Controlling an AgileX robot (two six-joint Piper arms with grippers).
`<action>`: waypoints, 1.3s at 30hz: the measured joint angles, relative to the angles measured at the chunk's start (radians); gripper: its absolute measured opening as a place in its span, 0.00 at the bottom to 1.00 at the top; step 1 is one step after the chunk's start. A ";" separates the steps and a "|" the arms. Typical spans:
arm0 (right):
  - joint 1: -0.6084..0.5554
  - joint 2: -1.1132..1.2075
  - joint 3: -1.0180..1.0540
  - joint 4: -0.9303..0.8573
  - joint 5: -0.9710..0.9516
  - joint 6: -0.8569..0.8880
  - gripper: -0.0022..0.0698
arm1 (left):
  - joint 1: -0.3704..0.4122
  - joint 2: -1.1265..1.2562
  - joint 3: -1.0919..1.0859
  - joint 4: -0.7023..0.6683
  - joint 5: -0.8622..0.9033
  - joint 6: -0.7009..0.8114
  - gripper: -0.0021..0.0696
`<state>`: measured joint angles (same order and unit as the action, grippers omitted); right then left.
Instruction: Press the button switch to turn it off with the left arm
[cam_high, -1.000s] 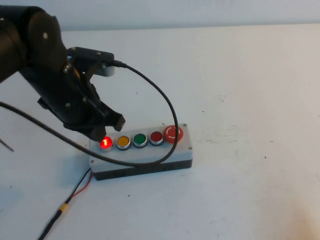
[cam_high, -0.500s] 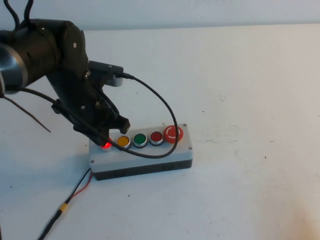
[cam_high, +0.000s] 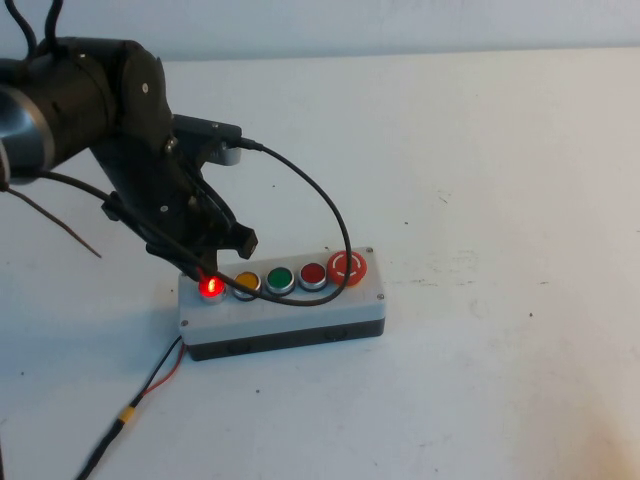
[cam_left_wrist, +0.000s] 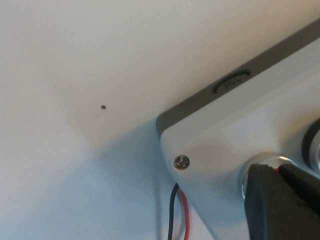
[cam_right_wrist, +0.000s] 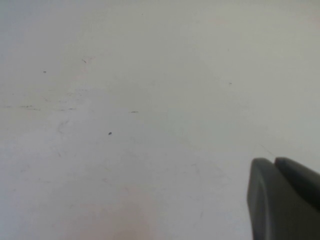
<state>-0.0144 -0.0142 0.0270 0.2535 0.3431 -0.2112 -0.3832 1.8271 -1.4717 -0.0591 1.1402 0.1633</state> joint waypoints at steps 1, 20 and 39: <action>0.000 0.000 0.000 0.000 0.000 0.000 0.01 | 0.000 0.000 0.000 -0.002 0.000 0.000 0.03; 0.000 0.000 0.000 0.000 0.000 0.000 0.01 | 0.000 -0.157 0.024 -0.008 -0.051 0.045 0.03; 0.000 0.000 0.000 0.000 0.000 0.000 0.01 | 0.000 -1.040 0.771 -0.058 -0.586 -0.007 0.03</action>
<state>-0.0144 -0.0142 0.0270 0.2535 0.3431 -0.2112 -0.3832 0.7866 -0.7003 -0.1171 0.5542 0.1561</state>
